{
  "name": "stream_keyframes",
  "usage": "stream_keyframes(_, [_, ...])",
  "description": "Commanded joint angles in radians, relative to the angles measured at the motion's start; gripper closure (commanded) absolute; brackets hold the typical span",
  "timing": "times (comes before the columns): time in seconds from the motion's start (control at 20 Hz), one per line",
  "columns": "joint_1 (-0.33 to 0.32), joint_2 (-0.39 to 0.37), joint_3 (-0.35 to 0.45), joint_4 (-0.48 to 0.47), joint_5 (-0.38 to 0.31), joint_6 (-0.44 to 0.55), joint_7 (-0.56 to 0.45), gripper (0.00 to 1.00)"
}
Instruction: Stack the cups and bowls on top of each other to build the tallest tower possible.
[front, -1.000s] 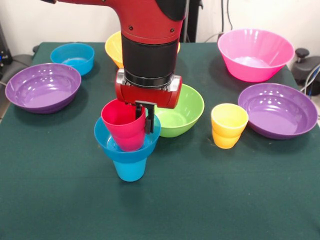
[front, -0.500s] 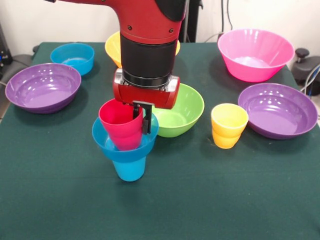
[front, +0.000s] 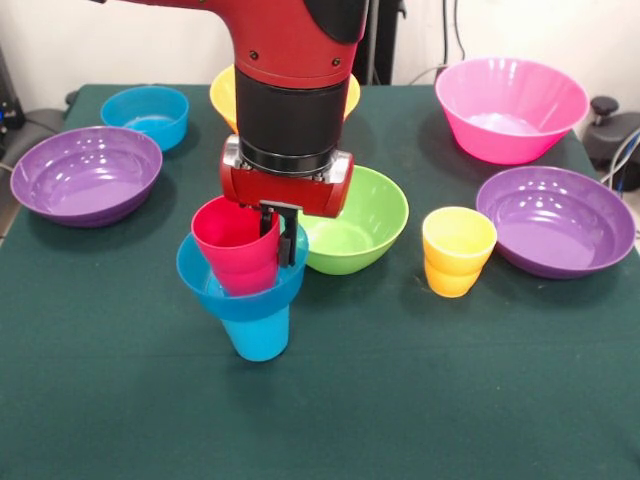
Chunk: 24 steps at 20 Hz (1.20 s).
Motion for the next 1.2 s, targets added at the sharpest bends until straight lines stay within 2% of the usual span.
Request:
stream_keyframes(0.05, [0.03,0.016,-0.006,0.049,0.023,-0.029,0.082,1.0])
stream_keyframes(0.9, [0.039,0.023,-0.017,0.051,0.056,-0.044,0.09,1.0])
stream_keyframes(1.2, [0.039,0.008,-0.027,0.085,0.054,-0.071,0.098,1.0])
